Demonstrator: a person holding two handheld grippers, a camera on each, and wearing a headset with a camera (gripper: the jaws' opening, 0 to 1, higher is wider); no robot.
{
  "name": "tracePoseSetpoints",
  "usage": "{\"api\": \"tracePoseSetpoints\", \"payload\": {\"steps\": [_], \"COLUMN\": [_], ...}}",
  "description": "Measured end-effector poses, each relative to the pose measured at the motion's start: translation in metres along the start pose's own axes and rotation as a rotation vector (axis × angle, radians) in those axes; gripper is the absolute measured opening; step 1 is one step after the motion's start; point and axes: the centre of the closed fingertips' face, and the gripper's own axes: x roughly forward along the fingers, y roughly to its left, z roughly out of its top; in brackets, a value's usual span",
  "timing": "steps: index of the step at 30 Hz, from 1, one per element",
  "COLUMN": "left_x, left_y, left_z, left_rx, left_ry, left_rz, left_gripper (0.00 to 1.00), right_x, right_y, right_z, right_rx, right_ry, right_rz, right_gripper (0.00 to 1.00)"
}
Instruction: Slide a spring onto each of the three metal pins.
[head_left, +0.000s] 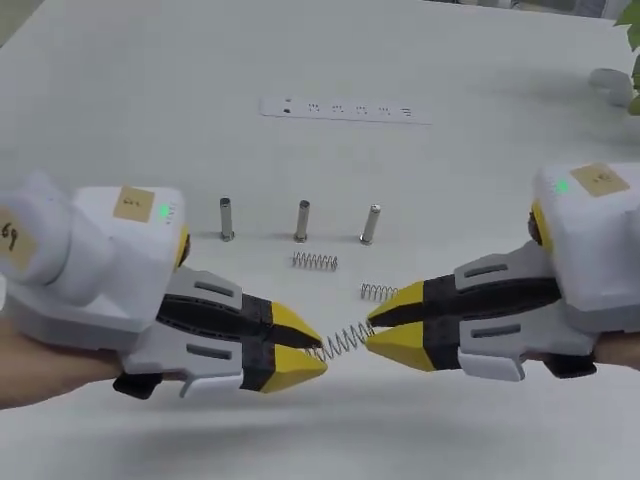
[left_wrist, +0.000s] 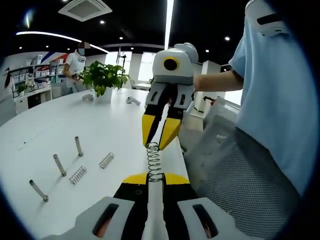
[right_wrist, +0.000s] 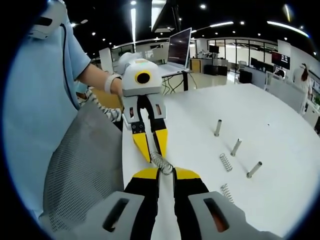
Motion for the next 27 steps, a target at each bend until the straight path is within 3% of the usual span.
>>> {"api": "tracePoseSetpoints", "payload": {"steps": [7, 27], "left_x": [0.002, 0.002], "left_y": [-0.001, -0.003], "left_z": [0.0, 0.002], "left_rx": [-0.003, 0.004], "left_ry": [-0.003, -0.008], "left_rz": [-0.004, -0.005], "left_gripper": [0.02, 0.02], "right_x": [-0.001, 0.001], "right_y": [0.003, 0.007], "right_z": [0.015, 0.034], "right_rx": [-0.028, -0.079], "right_ry": [-0.018, -0.027], "right_rz": [0.001, 0.005], "right_gripper": [0.08, 0.08]}}
